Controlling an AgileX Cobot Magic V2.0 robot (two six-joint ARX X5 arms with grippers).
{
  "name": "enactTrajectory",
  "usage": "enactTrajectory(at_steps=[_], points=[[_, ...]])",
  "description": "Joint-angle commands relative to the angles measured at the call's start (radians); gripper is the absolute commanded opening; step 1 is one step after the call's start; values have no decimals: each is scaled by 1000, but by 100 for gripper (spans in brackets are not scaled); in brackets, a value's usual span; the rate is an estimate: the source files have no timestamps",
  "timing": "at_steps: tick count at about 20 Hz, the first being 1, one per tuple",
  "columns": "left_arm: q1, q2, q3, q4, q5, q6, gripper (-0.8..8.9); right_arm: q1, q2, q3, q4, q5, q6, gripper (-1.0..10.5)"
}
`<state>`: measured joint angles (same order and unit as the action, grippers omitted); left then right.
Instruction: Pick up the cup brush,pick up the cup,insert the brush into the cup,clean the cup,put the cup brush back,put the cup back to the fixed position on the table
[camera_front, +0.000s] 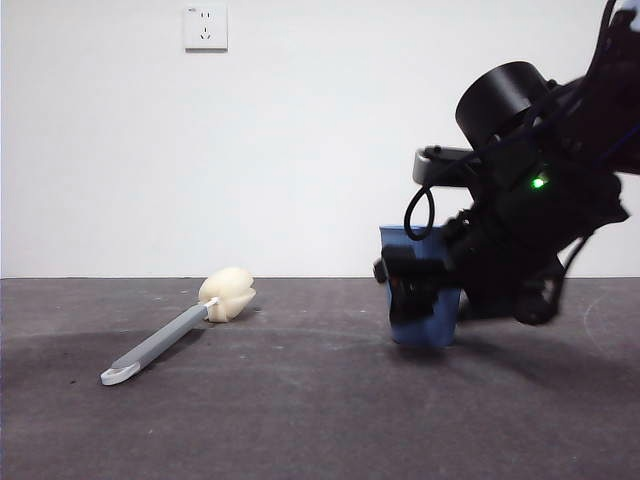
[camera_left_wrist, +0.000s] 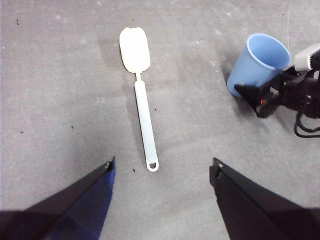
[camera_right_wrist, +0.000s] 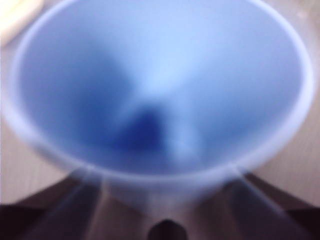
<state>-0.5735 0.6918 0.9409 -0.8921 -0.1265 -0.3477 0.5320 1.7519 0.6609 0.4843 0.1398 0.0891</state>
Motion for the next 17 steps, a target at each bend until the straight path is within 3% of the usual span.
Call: enactTrajectory(at_steps=[1,4,8,12,17], points=[[-3,-2,-3,6,-3,12,322,6,-36,-32,-57,-7,18,514],[-3,-2,-3,0,-3,12,322,5,-101,-32,-117,-8,34,588],[-3,-2,-3,-7,-3,19,322,9,-256,-32,-351,-8,61,599],[-3,-2,-3,-8,-3,39,322,13,-532,-32,-643,-13,79,599],[-3,-2,-3,-17,1,95,318,12,-871,-10,-1053,-202,74,599]])
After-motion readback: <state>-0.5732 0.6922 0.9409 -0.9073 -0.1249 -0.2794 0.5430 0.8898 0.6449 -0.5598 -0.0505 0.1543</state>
